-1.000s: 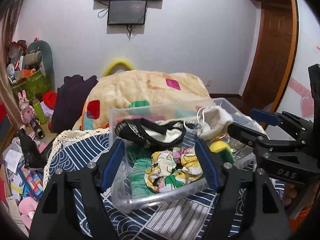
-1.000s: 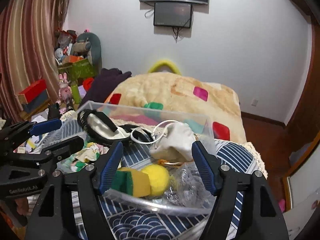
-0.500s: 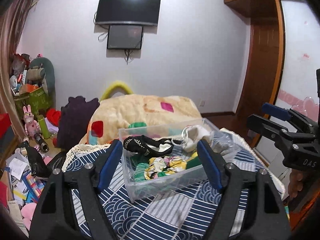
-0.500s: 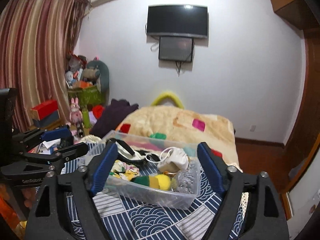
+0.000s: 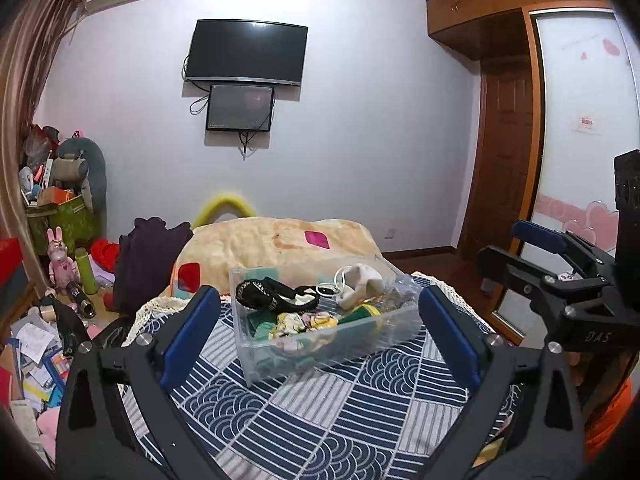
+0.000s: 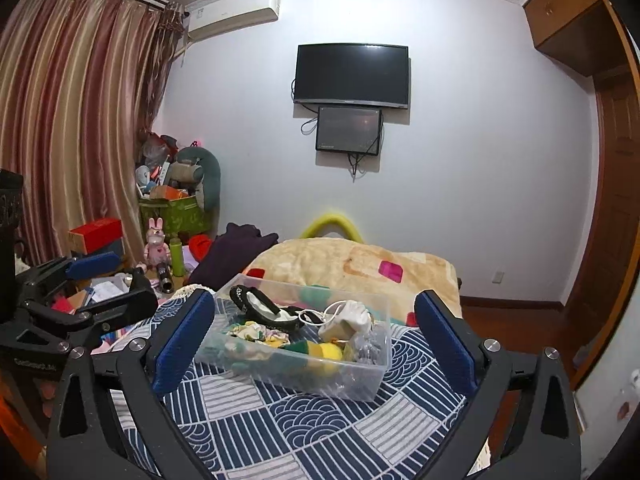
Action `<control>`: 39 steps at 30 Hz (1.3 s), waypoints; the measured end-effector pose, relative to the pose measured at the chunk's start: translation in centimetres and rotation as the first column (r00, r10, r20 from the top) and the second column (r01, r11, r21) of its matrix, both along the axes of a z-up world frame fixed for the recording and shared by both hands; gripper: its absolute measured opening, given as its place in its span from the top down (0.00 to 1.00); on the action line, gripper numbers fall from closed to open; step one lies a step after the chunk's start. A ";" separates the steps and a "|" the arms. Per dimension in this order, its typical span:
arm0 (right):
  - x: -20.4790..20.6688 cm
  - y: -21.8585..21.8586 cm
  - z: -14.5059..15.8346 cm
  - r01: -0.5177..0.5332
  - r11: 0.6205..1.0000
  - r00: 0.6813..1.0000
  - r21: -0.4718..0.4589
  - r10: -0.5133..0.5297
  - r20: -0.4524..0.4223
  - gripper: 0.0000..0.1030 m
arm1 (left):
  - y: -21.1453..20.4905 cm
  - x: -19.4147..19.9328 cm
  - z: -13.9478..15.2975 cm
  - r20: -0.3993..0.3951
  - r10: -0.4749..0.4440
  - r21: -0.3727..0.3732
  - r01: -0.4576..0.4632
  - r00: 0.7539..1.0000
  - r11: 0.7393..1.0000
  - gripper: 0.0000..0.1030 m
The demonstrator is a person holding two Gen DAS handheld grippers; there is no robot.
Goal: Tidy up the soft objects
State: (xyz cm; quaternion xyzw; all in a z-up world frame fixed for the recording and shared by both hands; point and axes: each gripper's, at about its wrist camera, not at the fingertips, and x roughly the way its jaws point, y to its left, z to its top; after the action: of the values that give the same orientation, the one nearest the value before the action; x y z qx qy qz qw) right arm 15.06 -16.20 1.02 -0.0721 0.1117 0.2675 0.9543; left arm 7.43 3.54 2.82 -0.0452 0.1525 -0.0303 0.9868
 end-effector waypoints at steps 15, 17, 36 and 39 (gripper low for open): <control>-1.3 -1.3 -1.5 -0.001 0.999 1.000 0.043 0.002 -0.014 0.00 | -0.9 -1.7 -1.0 0.025 0.012 0.010 -0.012 1.000 1.000 0.02; -1.5 -1.4 -1.6 -0.004 0.999 1.000 0.049 0.005 -0.018 0.00 | -1.0 -1.7 -1.1 0.025 0.015 0.018 -0.015 1.000 1.000 0.02; -1.3 -1.9 -2.0 -0.004 0.998 0.999 0.067 0.007 -0.048 0.00 | -1.1 -1.7 -1.6 0.019 0.025 0.012 -0.025 1.000 1.000 0.01; -1.2 -1.9 -2.1 -0.005 0.998 0.999 0.066 0.009 -0.051 0.00 | -1.1 -1.7 -1.6 0.018 0.024 0.011 -0.025 1.000 1.000 0.01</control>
State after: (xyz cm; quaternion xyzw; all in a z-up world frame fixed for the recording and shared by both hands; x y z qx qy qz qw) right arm 13.82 -18.09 -1.04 -0.0340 0.1269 0.2761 0.9521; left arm 5.73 2.45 1.22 -0.0413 0.1435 -0.0178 0.9886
